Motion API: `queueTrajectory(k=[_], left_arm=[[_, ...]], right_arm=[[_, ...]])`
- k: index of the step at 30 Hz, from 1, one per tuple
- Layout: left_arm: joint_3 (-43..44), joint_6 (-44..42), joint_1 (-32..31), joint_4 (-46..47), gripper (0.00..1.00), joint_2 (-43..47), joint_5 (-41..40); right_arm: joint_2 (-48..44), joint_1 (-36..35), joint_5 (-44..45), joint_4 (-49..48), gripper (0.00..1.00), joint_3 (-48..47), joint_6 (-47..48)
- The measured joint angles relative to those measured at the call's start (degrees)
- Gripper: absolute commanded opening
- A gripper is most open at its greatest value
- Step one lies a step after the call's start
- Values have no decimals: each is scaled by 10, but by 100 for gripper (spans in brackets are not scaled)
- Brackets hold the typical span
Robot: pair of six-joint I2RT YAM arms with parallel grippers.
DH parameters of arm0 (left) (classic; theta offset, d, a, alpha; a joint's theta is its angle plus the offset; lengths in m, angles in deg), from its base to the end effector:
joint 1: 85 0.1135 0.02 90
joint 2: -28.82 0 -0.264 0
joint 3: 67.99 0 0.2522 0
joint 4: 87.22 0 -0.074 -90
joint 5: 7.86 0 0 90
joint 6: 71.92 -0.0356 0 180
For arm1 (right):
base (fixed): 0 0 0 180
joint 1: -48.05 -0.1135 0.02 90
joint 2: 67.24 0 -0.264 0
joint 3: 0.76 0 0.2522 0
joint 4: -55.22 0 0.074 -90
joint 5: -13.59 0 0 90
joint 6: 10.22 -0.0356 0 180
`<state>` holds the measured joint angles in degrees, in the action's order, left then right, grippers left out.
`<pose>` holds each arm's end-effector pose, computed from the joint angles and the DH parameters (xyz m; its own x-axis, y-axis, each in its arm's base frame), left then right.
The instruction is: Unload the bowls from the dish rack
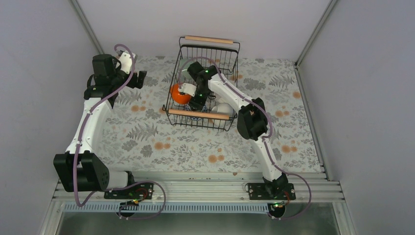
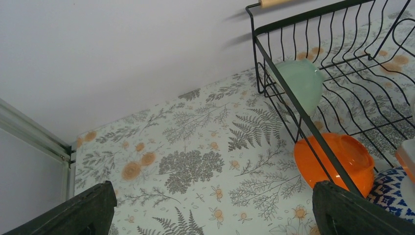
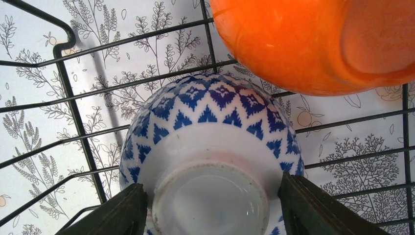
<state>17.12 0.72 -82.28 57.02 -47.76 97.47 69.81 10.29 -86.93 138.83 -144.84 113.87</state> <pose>0.3046 0.0050 0.3581 -0.3798 0.2700 -0.8848 0.3168 0.9366 0.1498 0.3825 0.3045 0.2182 -0.2806 -0.9144 -0.2917 -0.9574 0.2884 0.0170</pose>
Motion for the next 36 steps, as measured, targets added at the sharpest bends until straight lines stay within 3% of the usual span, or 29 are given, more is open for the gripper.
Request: queueTrajectory(k=[6,15,26,27,30,36], left_arm=[[0,0,0,0,100,0,10],[0,-1,0,-9,100,0,23],[0,-2,0,-14,100,0,38],[0,-2,0,-14,100,0,39],[0,-2,0,-17,100,0,44],[0,-3,0,-25,100,0,56]], right_arm=[[-3,0,7,-2,59,6,-1],[-6,0,22,0,64,11,-7],[-23,0,53,4,49,31,-11],[-26,0,56,4,52,36,-12],[-33,0,65,5,73,47,-12],[-34,0,80,11,74,56,-16]])
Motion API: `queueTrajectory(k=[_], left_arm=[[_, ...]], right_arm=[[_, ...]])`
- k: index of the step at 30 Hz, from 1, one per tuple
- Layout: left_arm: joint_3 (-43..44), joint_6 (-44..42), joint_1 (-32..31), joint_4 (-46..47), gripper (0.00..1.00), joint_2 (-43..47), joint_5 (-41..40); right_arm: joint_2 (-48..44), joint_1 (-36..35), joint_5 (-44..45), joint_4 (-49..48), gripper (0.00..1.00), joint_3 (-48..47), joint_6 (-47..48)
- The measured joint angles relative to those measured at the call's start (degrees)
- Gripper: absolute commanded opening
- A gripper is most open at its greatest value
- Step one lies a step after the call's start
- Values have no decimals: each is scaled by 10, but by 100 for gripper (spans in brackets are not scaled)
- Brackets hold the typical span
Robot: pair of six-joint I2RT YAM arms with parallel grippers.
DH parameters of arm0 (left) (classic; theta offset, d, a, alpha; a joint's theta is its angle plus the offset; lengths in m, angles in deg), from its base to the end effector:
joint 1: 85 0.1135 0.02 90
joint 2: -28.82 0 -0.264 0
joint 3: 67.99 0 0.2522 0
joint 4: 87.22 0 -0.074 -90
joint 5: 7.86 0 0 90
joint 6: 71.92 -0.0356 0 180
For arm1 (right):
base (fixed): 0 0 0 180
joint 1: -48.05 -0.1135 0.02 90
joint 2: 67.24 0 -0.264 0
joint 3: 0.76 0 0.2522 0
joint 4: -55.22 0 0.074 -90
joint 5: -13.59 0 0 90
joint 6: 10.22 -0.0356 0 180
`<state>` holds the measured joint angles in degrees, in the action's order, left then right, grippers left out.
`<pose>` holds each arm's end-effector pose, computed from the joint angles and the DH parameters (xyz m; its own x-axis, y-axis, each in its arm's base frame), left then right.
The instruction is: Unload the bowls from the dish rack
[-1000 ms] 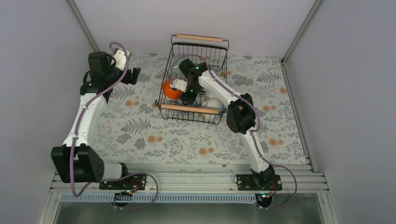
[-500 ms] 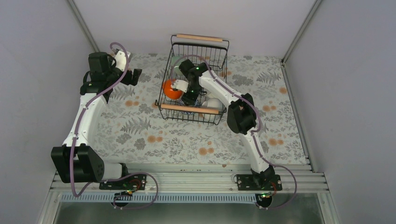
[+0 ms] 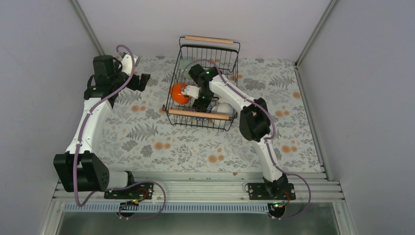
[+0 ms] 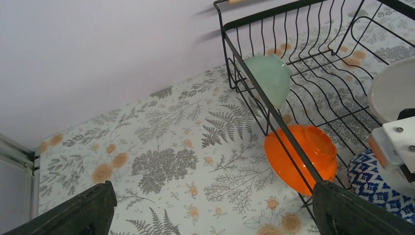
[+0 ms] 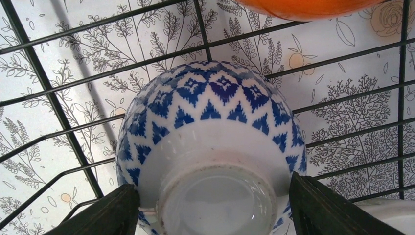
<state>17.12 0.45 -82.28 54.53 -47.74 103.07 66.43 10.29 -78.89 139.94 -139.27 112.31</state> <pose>0.3015 0.0016 0.3546 -0.3912 0.2646 -0.8814 0.4030 0.9103 0.0944 0.3729 0.2908 0.2179 -0.3240 -0.9305 -0.1710 -0.9394 0.3378 -0.0586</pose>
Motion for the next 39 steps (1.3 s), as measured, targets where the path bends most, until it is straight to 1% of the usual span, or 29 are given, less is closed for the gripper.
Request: queueTrajectory(k=[3,6,16,22,29,33,39], left_arm=[[0,-2,0,-3,100,0,4],[0,-4,0,-6,100,0,6],[0,-10,0,-8,100,0,12],[0,-10,0,-9,100,0,20],[0,-10,0,-9,100,0,24],[12,-14,0,-19,100,-5,38],[75,-21,0,-44,100,-28,80]], right_arm=[[0,0,6,2,70,0,0],[-2,0,12,4,64,0,0],[-21,1,22,-2,35,19,0],[-24,5,15,-6,21,27,0],[-21,8,12,-2,13,16,-1],[-4,15,17,12,12,-18,-2],[2,31,15,0,13,-43,-14]])
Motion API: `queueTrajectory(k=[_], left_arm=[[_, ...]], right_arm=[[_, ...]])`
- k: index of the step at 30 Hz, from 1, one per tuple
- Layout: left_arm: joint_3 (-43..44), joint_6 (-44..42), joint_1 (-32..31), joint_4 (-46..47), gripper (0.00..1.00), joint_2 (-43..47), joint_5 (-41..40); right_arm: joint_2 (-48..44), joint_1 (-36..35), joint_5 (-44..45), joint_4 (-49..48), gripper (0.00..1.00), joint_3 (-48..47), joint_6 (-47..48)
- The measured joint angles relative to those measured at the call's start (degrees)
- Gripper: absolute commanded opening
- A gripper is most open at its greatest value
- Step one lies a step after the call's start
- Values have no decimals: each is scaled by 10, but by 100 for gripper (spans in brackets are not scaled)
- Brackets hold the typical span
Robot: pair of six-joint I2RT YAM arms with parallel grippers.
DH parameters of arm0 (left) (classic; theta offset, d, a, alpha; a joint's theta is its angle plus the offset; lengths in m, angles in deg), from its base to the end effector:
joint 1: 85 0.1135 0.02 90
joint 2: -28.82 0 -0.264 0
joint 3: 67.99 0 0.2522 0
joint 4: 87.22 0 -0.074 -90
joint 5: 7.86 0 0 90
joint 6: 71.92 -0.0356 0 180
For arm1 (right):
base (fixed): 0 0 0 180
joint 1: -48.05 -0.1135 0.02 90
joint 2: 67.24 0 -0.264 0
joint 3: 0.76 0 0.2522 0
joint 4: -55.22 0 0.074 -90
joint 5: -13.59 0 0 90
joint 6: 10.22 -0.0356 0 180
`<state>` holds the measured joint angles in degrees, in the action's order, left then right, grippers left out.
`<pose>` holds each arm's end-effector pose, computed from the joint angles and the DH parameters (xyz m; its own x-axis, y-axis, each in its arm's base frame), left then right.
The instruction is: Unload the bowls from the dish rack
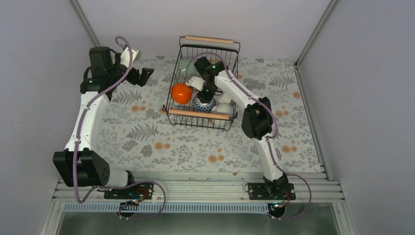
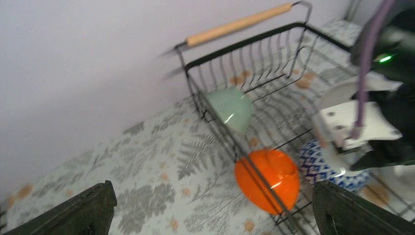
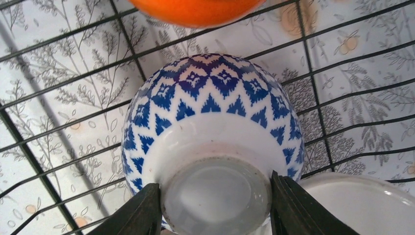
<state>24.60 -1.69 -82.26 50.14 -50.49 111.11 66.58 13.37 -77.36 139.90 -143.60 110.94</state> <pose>0.3086 -0.0025 0.3793 -0.3324 0.2804 -0.9005 0.5231 0.8493 0.0713 0.3936 0.2730 0.2373 -0.3857 -0.8960 -0.2203 -0.9020 0.4164 -0.1144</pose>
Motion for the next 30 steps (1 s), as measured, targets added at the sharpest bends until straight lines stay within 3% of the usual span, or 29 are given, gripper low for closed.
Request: queueTrajectory(k=[6,11,30], left_arm=[[58,-3,0,-9,100,-10,99],[128,15,0,-22,100,-73,211],[129,123,-13,31,100,-205,424]], right_arm=[[0,7,-4,-34,12,-6,-17],[-14,16,-11,-70,13,-9,-36],[-136,26,-49,-150,13,-22,-99]])
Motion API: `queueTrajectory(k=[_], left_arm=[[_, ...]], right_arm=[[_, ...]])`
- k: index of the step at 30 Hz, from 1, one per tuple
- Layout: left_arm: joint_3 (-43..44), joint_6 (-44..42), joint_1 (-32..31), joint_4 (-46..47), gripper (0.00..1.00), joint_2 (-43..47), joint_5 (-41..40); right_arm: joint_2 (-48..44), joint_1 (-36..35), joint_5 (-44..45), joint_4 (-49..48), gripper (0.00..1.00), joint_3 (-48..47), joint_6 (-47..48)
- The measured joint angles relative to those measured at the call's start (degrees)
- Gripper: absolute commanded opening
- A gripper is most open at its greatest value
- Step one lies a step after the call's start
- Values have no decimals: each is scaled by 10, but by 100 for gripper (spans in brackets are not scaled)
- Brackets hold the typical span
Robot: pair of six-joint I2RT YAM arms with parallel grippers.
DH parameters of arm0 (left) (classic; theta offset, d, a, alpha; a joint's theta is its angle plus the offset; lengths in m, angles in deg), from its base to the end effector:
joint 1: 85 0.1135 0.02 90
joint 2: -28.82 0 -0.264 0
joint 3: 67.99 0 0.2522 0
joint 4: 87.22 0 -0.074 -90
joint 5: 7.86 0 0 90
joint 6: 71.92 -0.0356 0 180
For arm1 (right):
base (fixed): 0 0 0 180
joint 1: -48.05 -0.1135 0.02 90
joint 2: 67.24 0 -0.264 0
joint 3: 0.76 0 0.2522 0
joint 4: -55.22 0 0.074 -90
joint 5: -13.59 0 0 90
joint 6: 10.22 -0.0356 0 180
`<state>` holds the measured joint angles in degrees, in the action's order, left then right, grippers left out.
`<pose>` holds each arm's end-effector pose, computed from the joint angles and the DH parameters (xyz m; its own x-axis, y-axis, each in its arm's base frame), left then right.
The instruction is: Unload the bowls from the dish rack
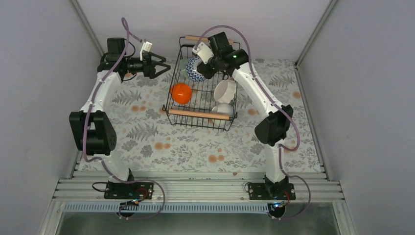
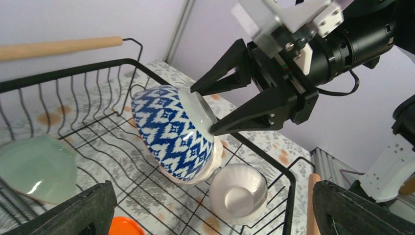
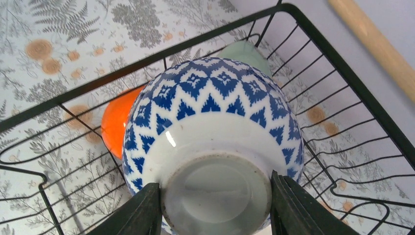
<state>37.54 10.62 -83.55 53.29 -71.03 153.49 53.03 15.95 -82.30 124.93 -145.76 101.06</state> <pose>0.3878 -0.0239 0.3511 -0.4504 0.0301 -0.8923 0.8445 0.3386 -0.4149 0.3873 0.2473 0.3697 -0.3438 -0.6418 -0.6855 -0.7672 0.6129 -0.1891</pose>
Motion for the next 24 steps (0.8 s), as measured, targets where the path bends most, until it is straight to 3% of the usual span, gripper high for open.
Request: queueTrajectory(k=[12,24], left_arm=[[56,45,-67,18,100,-76,13],[107,70,-85,17,100,-142,12]], right_arm=[[-9,0,-27,-9,14,-34,-19],[-26,0,-45,-12,14,-34,-29]])
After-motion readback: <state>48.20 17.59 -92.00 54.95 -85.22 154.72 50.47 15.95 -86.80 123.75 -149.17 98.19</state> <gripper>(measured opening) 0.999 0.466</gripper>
